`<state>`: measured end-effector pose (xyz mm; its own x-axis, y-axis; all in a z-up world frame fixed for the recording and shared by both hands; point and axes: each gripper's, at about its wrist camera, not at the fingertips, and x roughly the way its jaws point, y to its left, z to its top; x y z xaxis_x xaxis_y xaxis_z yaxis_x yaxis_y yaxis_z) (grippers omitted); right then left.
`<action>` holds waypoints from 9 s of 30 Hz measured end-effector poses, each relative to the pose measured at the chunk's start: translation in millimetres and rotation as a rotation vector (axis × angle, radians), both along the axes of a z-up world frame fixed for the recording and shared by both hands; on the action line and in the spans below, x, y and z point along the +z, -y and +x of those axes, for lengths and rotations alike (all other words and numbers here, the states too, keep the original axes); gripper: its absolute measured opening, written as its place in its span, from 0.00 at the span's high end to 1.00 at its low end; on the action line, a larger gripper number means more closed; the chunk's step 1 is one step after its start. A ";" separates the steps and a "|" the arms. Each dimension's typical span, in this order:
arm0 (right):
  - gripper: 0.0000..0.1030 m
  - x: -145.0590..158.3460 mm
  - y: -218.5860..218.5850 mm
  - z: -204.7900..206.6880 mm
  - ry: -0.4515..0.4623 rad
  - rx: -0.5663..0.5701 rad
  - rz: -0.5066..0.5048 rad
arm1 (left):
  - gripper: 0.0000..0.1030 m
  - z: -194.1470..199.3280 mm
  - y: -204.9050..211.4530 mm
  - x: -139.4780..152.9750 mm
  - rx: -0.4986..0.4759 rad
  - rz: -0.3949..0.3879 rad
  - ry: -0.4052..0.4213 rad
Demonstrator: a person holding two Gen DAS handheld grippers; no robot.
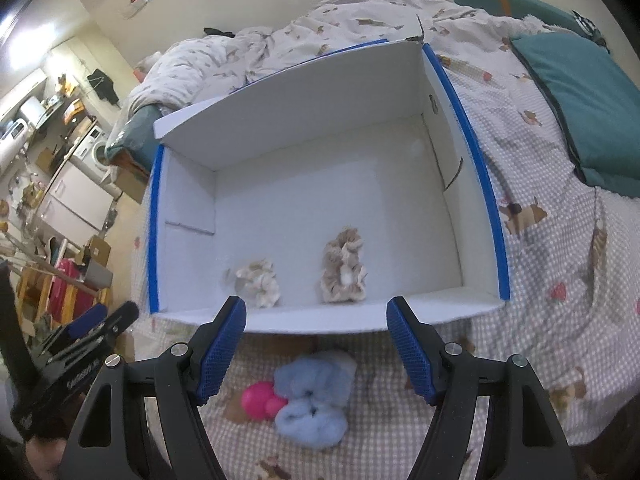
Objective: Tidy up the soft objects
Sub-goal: 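Withdraw both tools from the box toward the pink ball and blue fluffy item, then grasp the light-blue fluffy scrunchie with the right tool, then carry the blue fluffy scrunchie with the right tool over the box, then open the right tool to drop the blue scrunchie into the box, then move the left tool back out toward the pink rubber ball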
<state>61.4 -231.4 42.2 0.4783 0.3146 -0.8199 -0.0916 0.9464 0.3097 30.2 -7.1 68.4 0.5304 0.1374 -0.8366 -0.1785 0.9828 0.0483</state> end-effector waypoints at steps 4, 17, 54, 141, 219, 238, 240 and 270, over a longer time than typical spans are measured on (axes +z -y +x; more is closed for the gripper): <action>0.26 -1.2 -0.5 -14.6 -0.003 0.013 -0.007 | 0.37 -8.0 0.3 -1.8 0.005 -0.015 -0.020; 0.26 -35.8 -5.6 -24.2 -0.097 0.047 0.007 | 0.37 -18.3 -1.4 -25.4 0.017 -0.076 -0.141; 0.26 -82.7 3.3 0.0 -0.263 -0.044 0.012 | 0.93 5.2 33.1 -127.4 -0.079 -0.322 -0.519; 0.83 -15.5 -21.9 76.7 0.082 0.073 -0.020 | 0.93 118.3 26.1 -19.1 -0.134 -0.115 -0.067; 0.28 -11.6 -18.9 62.1 0.012 0.032 0.087 | 0.43 70.2 27.9 -6.7 -0.139 -0.054 -0.028; 0.28 -14.3 -24.4 -17.8 -0.010 0.093 0.057 | 0.43 3.4 4.7 -6.7 -0.068 -0.100 -0.055; 0.28 -16.9 -23.3 -24.9 -0.020 0.090 0.059 | 0.43 -2.6 4.2 -8.6 -0.067 -0.100 -0.064; 0.28 -77.1 1.6 -12.1 -0.238 -0.102 0.060 | 0.43 -0.9 78.5 -104.9 -0.259 -0.220 -0.354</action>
